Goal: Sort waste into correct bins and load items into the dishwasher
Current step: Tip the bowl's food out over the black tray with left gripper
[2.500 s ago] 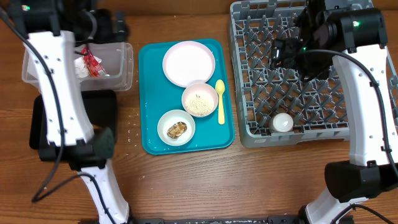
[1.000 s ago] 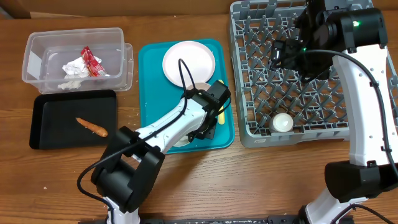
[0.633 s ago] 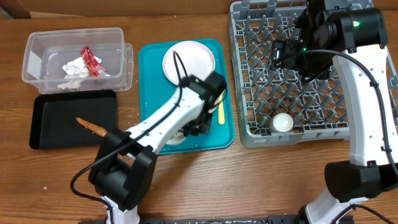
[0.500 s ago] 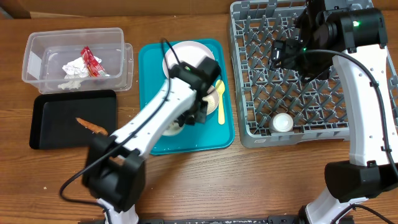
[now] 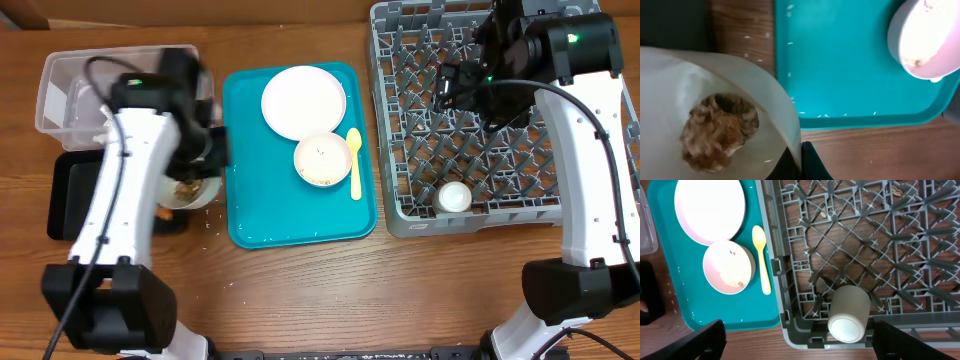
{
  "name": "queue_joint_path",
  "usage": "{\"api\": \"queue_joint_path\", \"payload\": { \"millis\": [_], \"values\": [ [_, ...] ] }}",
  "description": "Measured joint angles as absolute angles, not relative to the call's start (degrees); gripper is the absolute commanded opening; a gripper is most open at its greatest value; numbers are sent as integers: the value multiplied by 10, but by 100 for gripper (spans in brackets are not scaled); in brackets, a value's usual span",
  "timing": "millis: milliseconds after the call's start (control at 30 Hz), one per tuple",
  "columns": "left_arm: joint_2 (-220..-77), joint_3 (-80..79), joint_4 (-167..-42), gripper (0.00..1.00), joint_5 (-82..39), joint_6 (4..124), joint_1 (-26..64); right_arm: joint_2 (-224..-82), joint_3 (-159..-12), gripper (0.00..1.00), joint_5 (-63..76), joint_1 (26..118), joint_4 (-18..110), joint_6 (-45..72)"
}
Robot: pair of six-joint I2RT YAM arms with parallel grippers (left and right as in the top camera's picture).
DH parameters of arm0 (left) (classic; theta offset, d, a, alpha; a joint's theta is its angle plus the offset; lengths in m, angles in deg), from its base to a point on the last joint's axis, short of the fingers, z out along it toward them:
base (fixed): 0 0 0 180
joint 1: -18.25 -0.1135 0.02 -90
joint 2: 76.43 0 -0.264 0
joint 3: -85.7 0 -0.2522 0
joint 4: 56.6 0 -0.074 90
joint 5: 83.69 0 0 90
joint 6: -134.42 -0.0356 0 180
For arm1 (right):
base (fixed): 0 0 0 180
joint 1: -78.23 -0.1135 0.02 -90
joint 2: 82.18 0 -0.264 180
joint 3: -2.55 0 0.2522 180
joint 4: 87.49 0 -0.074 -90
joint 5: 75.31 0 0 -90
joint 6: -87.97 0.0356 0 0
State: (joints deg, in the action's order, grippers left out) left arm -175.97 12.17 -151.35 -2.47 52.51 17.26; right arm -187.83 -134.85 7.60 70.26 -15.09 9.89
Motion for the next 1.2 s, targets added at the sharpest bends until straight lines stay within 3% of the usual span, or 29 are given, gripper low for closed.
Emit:
{"api": "queue_joint_path", "payload": {
  "millis": [300, 567, 867, 1200],
  "values": [
    [-1760, 9, -1380, 4, -308, 324, -93, -1878, -1348, 96, 76, 703, -149, 99],
    [-1760, -96, -1267, 4, -585, 243, -240, -1878, -1348, 96, 76, 703, -152, 99],
    [-1760, -114, -1267, 4, -777, 234, -313, -1878, -1348, 96, 74, 703, -152, 100],
    [-1776, -116, -1229, 4, -796, 249, -315, -1878, -1348, 96, 74, 703, -152, 99]
  ]
}}
